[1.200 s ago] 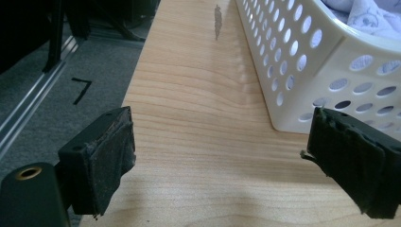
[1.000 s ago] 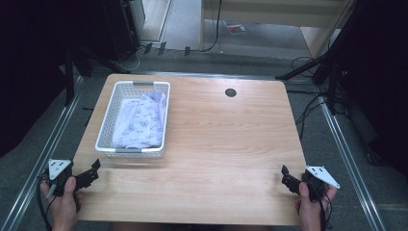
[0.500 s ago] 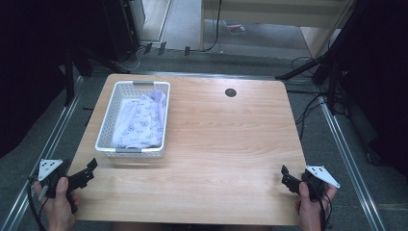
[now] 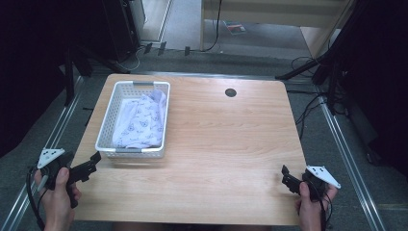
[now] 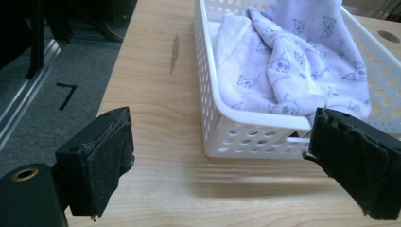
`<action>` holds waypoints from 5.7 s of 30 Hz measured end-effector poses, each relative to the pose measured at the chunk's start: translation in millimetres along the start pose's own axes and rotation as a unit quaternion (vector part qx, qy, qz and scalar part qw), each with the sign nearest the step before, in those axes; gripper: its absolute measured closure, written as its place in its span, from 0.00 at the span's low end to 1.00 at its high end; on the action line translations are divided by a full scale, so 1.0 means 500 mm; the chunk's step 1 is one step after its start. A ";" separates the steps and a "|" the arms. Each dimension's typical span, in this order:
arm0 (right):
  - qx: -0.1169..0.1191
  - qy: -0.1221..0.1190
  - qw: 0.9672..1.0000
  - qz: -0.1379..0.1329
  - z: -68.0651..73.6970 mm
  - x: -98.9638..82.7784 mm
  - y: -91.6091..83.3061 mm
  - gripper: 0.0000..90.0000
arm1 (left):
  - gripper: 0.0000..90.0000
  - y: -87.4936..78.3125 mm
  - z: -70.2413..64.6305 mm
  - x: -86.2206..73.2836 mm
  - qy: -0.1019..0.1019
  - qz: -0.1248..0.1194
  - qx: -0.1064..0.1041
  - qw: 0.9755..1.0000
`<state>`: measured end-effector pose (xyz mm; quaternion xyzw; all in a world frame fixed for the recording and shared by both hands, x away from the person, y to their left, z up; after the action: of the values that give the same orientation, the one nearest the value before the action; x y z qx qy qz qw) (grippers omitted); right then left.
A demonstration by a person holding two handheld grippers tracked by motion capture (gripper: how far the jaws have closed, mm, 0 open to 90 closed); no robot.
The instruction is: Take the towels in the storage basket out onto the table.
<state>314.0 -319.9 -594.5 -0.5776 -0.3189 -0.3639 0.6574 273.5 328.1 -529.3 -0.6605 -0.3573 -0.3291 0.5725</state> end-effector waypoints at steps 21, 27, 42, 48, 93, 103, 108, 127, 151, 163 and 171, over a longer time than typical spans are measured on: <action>0.001 -0.001 1.000 0.001 0.001 0.000 0.000 0.15 | 0.09 0.060 -0.062 0.101 0.029 0.049 -0.012 0.998; 0.001 -0.001 1.000 0.002 0.001 -0.001 0.000 0.15 | 0.09 0.089 -0.091 0.131 0.055 0.067 -0.015 0.996; 0.002 -0.001 1.000 0.003 0.001 -0.001 0.001 0.15 | 0.10 0.206 -0.140 0.153 0.048 0.163 -0.054 0.984; 0.003 0.000 1.000 0.003 0.002 -0.001 0.001 0.15 | 0.10 0.269 -0.142 0.141 0.026 0.212 -0.044 0.976; 0.010 -0.004 1.000 0.003 0.005 -0.001 0.001 0.15 | 0.56 0.389 -0.176 0.071 0.039 0.329 -0.051 0.942; 0.010 -0.002 1.000 0.003 0.004 -0.001 0.001 0.15 | 0.76 0.363 -0.179 0.114 0.011 0.338 -0.074 0.938; 0.011 -0.001 1.000 0.002 0.003 0.000 0.000 0.15 | 0.77 0.343 -0.180 0.153 0.018 0.328 -0.069 0.942; 0.012 0.003 1.000 0.003 0.003 -0.001 0.000 0.15 | 0.76 0.225 -0.186 0.361 0.039 0.281 -0.028 0.958; 0.015 0.002 1.000 0.001 0.004 0.000 -0.001 0.15 | 0.76 0.199 -0.252 0.426 0.048 0.261 -0.044 0.963; 0.019 0.003 1.000 -0.002 0.004 0.000 -0.002 0.15 | 0.76 0.209 -0.355 0.446 0.071 0.257 -0.062 0.962; 0.022 0.002 1.000 -0.005 0.006 0.001 -0.002 0.15 | 0.76 0.237 -0.418 0.435 0.081 0.259 -0.072 0.960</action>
<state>313.4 -316.9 -592.9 -0.5604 -0.3284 -0.3610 0.6691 483.5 130.9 -380.7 -0.7413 -0.1018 -0.2467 0.6159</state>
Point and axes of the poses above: each handheld gripper's, and its own axes: y roughly forward along the jaws, x roughly out of its top, z roughly to its left, the point moved 9 cm from there along y, roughly forward along the jaws, and after that the axes turned 4 degrees about y, right-handed, at the moved point
